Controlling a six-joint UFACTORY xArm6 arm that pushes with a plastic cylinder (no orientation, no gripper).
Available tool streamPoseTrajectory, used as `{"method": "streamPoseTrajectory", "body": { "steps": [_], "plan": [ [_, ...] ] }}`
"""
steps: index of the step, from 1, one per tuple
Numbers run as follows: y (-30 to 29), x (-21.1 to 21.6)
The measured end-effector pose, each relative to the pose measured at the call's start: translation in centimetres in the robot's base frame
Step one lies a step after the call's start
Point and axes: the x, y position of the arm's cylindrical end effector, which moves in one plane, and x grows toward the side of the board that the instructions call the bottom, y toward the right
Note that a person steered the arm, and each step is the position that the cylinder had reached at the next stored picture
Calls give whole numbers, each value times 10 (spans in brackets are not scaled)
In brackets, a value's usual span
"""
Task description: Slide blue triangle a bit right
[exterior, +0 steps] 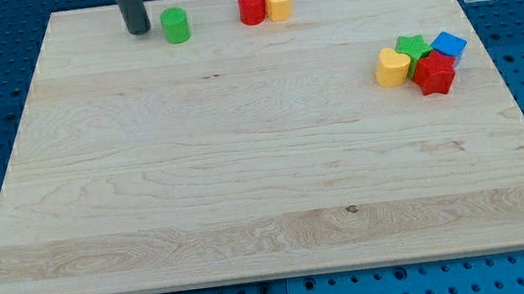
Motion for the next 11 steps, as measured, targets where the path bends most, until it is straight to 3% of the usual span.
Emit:
{"method": "streamPoseTrajectory", "body": {
  "steps": [2,6,10,11],
  "plan": [
    [55,3],
    [80,-47],
    [217,-50],
    [223,-50]
  ]
}}
